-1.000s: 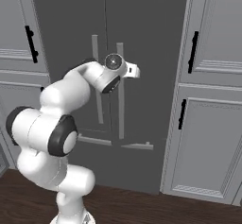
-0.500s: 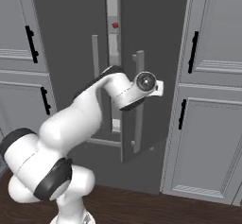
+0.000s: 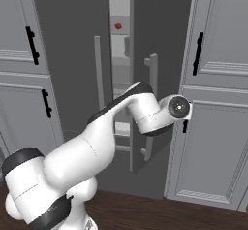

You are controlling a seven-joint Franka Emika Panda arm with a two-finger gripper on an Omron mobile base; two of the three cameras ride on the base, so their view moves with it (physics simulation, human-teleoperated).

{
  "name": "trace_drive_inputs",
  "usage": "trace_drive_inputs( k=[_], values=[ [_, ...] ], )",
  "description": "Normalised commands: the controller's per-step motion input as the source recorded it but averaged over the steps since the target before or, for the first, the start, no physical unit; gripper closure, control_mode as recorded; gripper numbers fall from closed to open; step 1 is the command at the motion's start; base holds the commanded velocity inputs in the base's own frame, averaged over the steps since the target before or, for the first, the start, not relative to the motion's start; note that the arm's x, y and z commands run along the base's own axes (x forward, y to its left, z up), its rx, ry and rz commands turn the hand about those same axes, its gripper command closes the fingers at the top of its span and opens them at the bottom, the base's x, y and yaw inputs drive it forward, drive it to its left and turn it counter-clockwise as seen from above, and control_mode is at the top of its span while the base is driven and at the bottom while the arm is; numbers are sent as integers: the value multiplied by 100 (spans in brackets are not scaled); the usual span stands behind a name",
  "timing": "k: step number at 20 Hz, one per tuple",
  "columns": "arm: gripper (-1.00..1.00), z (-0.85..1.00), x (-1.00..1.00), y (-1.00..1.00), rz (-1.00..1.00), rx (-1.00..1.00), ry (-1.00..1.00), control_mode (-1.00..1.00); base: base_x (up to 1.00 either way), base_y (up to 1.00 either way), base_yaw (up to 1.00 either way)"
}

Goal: Take the strawberry from the fridge and place it on top of the pancake, located on the dining counter.

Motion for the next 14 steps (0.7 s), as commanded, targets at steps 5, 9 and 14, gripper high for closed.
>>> trace_drive_inputs(
  k=[5, 9, 14],
  values=[
    [-100, 7, -18, 54, -2, -15, 15, -100, 0, 0, 0],
    [-100, 34, 4, 100, 0, -44, 43, -100, 0, 0, 0],
    [-100, 12, -4, 100, -4, -55, 36, -100, 0, 0, 0]
  ],
)
